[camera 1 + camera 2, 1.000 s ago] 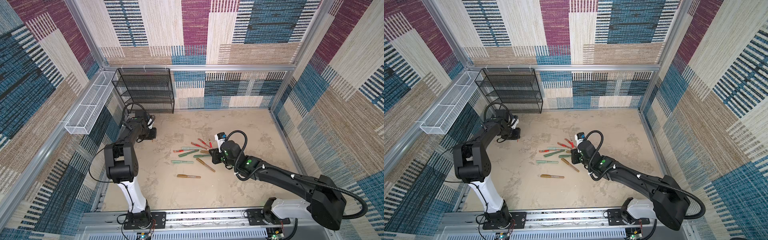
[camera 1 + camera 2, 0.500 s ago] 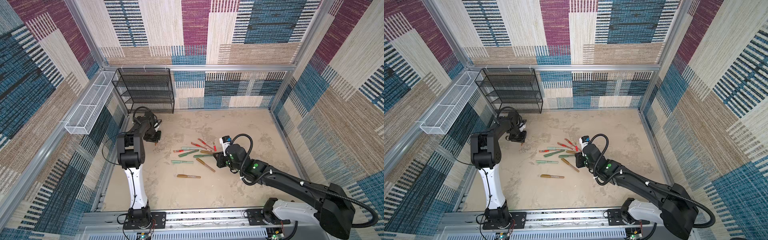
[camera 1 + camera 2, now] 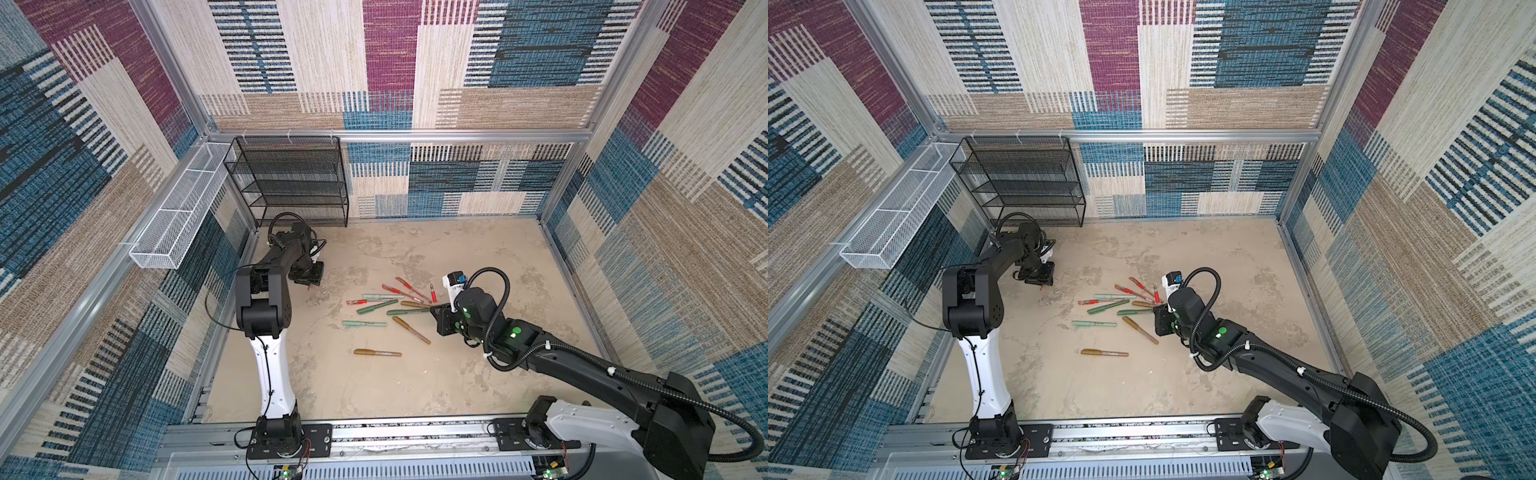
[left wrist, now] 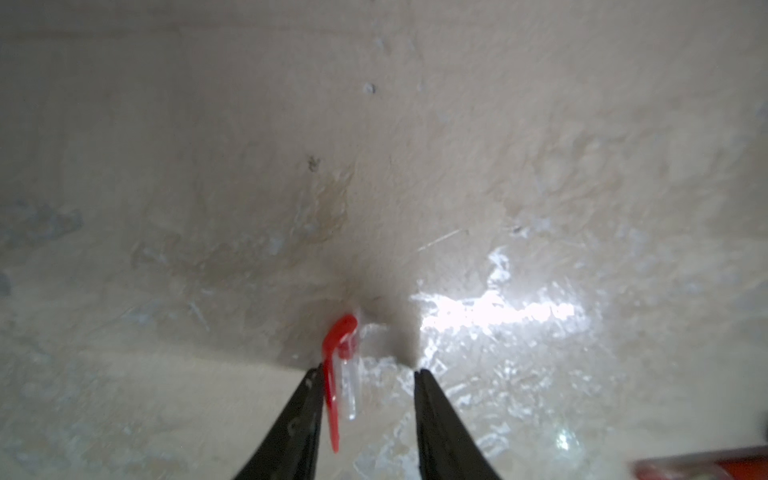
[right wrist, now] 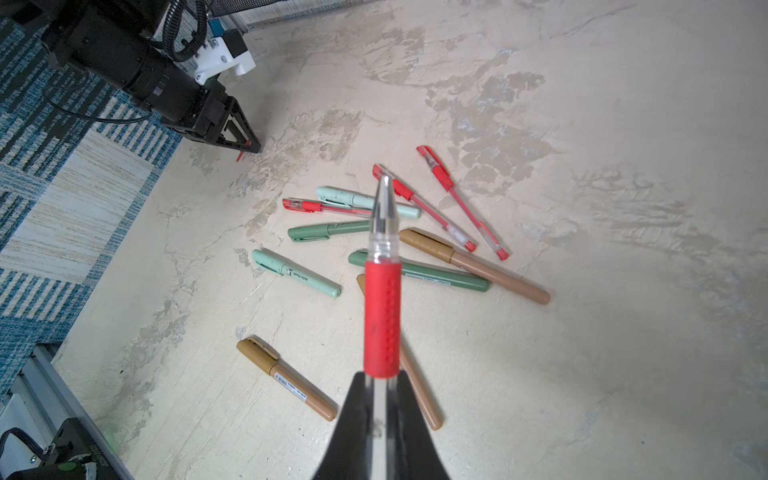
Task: Open the pen caps
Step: 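Set the red cap down with the left gripper while the right carries the pen, then lower the uncapped pen onto the table and open the right gripper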
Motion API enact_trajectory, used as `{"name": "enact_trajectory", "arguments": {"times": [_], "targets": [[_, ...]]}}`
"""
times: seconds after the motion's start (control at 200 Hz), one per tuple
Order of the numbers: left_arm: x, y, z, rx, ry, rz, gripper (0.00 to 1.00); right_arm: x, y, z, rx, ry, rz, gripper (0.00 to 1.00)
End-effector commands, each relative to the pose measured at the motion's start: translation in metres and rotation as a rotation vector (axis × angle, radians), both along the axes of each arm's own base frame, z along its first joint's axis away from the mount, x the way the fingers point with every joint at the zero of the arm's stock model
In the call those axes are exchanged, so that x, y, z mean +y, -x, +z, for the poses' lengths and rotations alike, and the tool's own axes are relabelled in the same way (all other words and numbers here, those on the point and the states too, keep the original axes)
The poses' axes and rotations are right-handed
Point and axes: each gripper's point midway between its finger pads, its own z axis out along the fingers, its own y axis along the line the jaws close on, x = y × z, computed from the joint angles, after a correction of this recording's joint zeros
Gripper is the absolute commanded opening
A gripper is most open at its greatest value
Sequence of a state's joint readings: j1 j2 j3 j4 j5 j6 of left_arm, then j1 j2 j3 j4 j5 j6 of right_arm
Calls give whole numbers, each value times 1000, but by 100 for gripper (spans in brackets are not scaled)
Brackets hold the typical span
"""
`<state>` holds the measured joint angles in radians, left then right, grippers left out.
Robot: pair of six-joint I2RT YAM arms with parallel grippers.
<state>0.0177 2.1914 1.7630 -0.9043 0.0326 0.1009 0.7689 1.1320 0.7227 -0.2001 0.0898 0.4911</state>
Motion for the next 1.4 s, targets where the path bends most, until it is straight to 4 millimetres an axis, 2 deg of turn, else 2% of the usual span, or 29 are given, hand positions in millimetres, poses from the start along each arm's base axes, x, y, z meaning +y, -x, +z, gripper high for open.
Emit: {"name": "enact_trajectory", "arguments": {"times": [0.0,0.19,0.301,0.471,0.611,0.691,0.786,1.007,1.192,1.397], "targets": [[-4,4,16,-18,12,5,49,-1,-9,9,-27,9,0,0],[-10,11,53,-102,37,20,60,-4,-25,18,-49,31,12,0],[-18,20,84,-181,61,11,65,-11,-42,19,-36,57,7,0],[-39,45,133,-313,159,-22,72,-23,-70,17,-29,102,-1,0],[-50,73,163,-419,218,-68,80,-34,-94,13,-6,125,-13,0],[-53,89,170,-475,237,-76,86,-41,-109,11,-6,140,-30,0],[-55,108,178,-547,248,-93,96,-51,-126,-1,32,154,-47,0],[-55,140,188,-673,260,-116,99,-79,-164,-25,77,189,-118,0],[-62,149,194,-707,354,-115,100,-100,-195,-53,112,241,-170,0],[-59,148,198,-730,334,-115,100,-119,-224,-90,161,285,-202,0]]}}
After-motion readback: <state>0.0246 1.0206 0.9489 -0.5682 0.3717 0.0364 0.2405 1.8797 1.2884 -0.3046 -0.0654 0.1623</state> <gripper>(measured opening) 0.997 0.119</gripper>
